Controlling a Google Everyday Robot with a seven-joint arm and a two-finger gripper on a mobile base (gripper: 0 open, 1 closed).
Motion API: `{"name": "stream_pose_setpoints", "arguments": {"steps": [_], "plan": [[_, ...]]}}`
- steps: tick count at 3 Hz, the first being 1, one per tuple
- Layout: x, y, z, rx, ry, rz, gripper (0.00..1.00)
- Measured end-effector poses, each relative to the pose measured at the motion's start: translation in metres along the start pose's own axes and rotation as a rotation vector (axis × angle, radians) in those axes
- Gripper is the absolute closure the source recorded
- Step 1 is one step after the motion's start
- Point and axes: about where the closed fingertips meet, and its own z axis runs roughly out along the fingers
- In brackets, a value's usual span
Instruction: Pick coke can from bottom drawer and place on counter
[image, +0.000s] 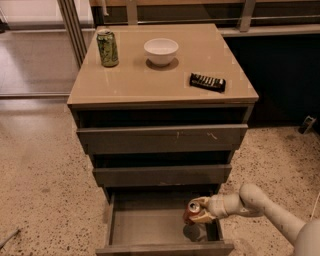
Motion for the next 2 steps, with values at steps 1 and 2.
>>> {"name": "stream_pose_setpoints", "arguments": {"steps": [1, 2], "plan": [[-0.0575, 0.0007, -0.0594, 0.011, 0.002, -0.032, 1.00], [-0.0575, 0.0007, -0.0594, 0.011, 0.002, -0.032, 1.00]]}}
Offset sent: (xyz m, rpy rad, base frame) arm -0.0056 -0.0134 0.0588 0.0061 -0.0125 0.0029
